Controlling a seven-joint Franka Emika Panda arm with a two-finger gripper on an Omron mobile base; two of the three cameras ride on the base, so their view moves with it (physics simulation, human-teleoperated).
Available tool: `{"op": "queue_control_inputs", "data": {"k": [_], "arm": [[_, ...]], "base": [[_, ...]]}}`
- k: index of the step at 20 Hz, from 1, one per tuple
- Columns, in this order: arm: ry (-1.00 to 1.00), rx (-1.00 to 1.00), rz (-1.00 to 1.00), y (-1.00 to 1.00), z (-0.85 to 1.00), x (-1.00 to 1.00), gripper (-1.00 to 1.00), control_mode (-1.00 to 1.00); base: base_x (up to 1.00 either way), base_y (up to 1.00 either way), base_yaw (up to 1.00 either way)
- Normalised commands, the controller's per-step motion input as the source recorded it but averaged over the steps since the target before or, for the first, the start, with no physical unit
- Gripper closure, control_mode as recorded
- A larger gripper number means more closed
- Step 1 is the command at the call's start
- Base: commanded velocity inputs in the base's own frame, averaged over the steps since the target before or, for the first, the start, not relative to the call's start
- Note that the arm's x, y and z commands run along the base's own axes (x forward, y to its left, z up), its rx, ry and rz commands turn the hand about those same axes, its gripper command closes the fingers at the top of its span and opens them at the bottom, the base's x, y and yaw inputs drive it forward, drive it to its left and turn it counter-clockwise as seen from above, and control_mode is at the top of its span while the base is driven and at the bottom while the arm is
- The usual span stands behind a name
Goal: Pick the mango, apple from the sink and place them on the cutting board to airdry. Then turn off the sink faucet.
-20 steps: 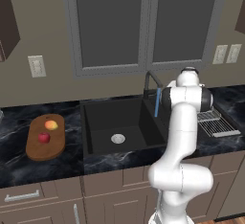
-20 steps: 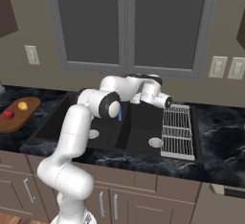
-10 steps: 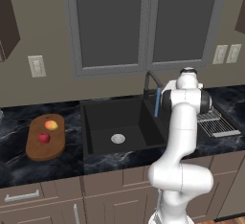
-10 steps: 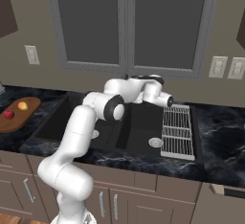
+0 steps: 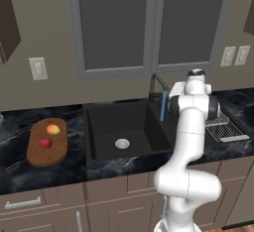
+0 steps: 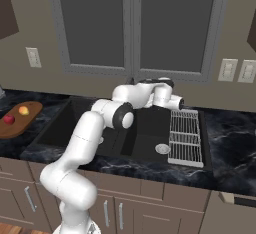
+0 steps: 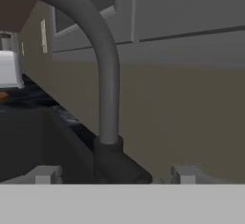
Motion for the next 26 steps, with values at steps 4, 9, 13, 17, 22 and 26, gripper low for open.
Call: {"op": "queue_control_inputs", "data": {"k": [4,9,13,17,22,26], "arm": [[0.0,0.0,0.07,0.34,0.03,0.04,-1.0,-1.0],[0.0,0.0,0.07,0.64,0.1,0.07,-1.0,-1.0],[0.0,-0.01,0.07,0.78,0.14,0.14,-1.0,-1.0],[0.0,-0.02,0.07,0.73,0.12,0.2,-1.0,-1.0],[0.0,0.0,0.07,0.41,0.01,0.18,-1.0,-1.0],[0.0,0.0,0.05,0.14,0.0,0.12,-1.0,-1.0]], "base": [[0.0,0.0,0.0],[0.0,0.0,0.0],[0.0,0.0,0.0],[0.0,0.0,0.0],[0.0,0.0,0.0],[0.0,0.0,0.0]]}}
